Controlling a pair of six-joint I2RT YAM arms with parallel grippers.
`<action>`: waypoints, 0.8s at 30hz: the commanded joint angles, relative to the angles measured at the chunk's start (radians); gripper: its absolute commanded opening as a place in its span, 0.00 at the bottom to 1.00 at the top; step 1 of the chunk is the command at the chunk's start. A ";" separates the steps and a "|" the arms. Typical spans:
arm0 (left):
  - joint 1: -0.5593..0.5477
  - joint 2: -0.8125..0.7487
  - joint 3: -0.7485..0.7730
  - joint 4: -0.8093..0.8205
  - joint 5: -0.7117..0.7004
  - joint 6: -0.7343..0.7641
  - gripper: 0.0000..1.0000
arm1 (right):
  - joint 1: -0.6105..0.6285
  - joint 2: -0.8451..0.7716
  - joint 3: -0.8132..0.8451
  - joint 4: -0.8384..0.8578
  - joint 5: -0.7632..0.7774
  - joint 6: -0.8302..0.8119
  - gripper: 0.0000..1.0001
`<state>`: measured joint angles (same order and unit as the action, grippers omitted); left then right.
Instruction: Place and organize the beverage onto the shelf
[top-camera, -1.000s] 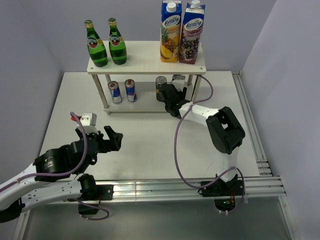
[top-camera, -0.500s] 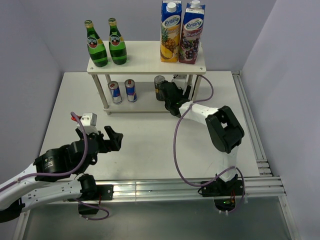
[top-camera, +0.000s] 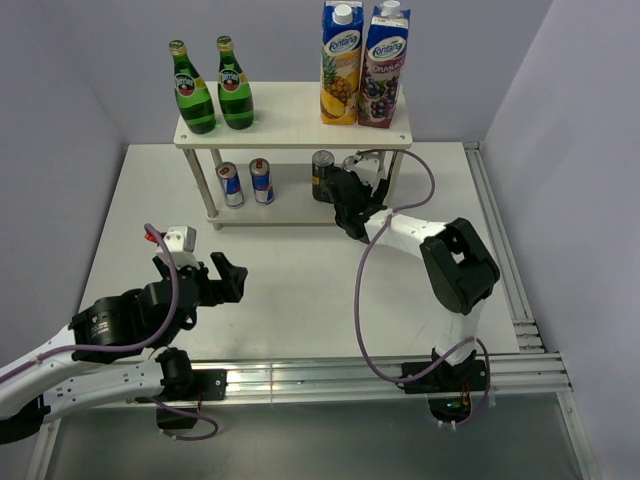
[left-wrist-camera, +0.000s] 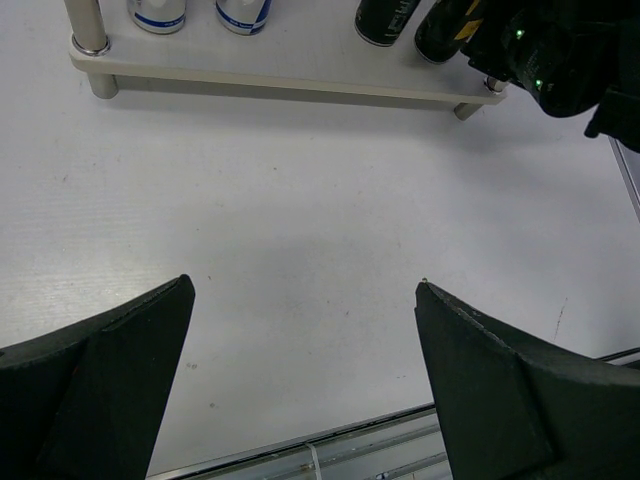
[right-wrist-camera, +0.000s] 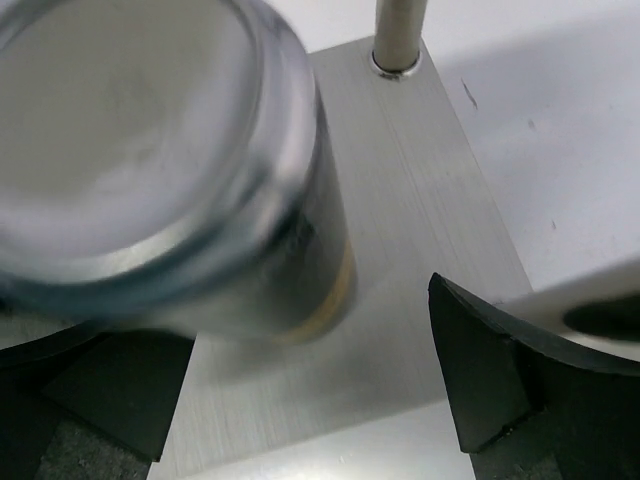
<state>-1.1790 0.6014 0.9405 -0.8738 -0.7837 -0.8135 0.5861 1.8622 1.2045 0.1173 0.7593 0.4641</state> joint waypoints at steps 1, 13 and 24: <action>-0.007 0.009 0.009 0.022 -0.015 0.005 0.99 | -0.005 -0.103 -0.049 0.004 0.049 0.064 1.00; -0.008 0.012 0.012 0.016 -0.023 0.000 0.99 | 0.107 -0.268 -0.186 -0.030 0.072 0.094 1.00; -0.010 0.043 0.020 0.004 -0.035 -0.009 0.99 | 0.248 -0.526 -0.367 -0.105 0.020 0.145 0.99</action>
<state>-1.1824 0.6273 0.9409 -0.8806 -0.7929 -0.8173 0.8001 1.4246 0.8879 0.0341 0.7845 0.5762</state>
